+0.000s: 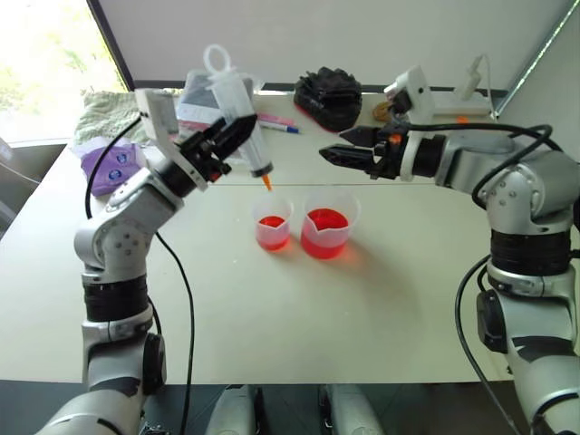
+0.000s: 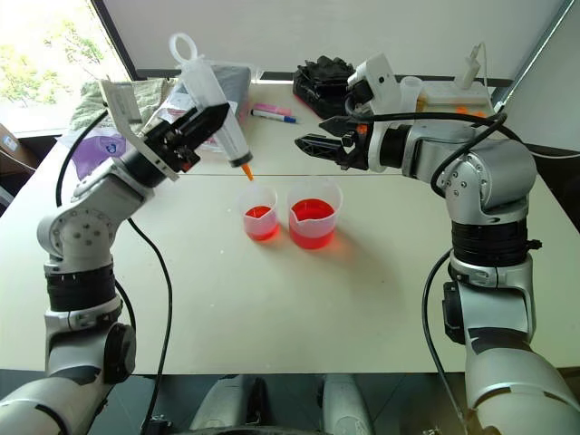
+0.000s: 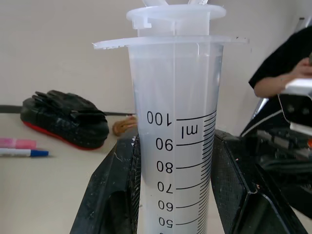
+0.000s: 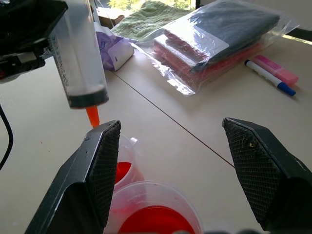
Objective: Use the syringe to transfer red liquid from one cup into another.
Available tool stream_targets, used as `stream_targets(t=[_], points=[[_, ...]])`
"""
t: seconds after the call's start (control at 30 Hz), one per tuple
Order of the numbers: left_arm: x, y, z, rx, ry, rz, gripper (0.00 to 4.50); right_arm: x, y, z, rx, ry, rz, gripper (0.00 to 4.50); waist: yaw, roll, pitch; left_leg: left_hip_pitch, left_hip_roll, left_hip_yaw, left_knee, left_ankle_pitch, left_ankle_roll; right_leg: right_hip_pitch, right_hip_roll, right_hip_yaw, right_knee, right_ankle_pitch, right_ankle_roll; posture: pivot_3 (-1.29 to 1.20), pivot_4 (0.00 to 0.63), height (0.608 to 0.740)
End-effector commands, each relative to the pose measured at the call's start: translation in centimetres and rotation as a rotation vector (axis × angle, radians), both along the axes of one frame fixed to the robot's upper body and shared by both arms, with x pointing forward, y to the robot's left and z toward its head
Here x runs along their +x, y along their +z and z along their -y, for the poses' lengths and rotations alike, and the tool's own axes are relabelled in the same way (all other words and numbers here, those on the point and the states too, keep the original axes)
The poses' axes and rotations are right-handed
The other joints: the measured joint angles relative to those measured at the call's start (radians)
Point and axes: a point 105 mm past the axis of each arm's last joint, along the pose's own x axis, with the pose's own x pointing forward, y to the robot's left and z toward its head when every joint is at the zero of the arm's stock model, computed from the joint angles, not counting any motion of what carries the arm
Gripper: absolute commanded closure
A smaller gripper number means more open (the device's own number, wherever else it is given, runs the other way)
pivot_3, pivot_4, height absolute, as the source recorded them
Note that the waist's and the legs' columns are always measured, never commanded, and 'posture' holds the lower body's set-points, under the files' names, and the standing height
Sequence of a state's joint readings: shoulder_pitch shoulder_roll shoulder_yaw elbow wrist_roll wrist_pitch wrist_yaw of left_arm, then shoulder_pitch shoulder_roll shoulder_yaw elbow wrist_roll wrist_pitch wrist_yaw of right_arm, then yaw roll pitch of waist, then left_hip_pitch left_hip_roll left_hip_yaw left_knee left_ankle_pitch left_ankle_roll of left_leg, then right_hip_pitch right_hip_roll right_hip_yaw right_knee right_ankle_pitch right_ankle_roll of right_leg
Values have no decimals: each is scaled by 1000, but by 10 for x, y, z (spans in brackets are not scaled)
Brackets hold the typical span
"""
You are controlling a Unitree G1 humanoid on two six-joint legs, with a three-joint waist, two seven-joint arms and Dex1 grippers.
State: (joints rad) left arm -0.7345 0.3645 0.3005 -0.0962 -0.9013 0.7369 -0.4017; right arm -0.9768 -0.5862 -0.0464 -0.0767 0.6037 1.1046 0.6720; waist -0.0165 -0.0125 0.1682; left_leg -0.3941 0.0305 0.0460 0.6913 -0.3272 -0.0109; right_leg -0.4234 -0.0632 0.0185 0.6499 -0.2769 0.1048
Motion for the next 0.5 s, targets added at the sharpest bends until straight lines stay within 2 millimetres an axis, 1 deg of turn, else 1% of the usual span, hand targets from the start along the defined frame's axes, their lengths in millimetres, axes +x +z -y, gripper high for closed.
stream_targets(t=[0.03,0.07,0.13,0.27,0.3,0.4,0.5], points=[[13,22,-23,-137,89,-53,2992,-6,10,-5,17,20,53,1044,1,0,0,0,0,0,0,0,0,0,0,0,0,0,0,0,150,740],[17,25,-28,-173,107,-80,2992,-6,10,-5,18,21,50,1044,1,0,0,0,0,0,0,0,0,0,0,0,0,0,0,0,150,740],[23,24,-33,-207,111,-165,2992,-6,8,-6,18,23,44,1044,2,0,0,0,0,0,0,1,-1,0,0,0,0,0,0,0,150,740],[24,17,-45,-261,116,-282,2992,-6,4,-8,19,26,35,1044,2,0,0,0,0,0,-1,1,-2,0,-1,0,0,0,0,0,150,740],[22,12,-48,-267,115,-322,2992,-6,3,-8,20,28,29,1044,2,-1,0,0,0,0,-1,3,-5,0,-1,0,0,0,0,0,150,740],[17,-15,-52,-165,141,-446,2992,-5,-1,-10,18,32,17,1044,-2,-1,0,0,0,0,-1,4,-7,-1,-1,0,0,0,0,0,150,740],[7,-40,-50,-59,123,-536,2992,-5,-4,-11,16,35,10,1044,-1,-1,0,1,0,0,-5,6,-10,-1,-1,0,0,0,0,0,150,740]])
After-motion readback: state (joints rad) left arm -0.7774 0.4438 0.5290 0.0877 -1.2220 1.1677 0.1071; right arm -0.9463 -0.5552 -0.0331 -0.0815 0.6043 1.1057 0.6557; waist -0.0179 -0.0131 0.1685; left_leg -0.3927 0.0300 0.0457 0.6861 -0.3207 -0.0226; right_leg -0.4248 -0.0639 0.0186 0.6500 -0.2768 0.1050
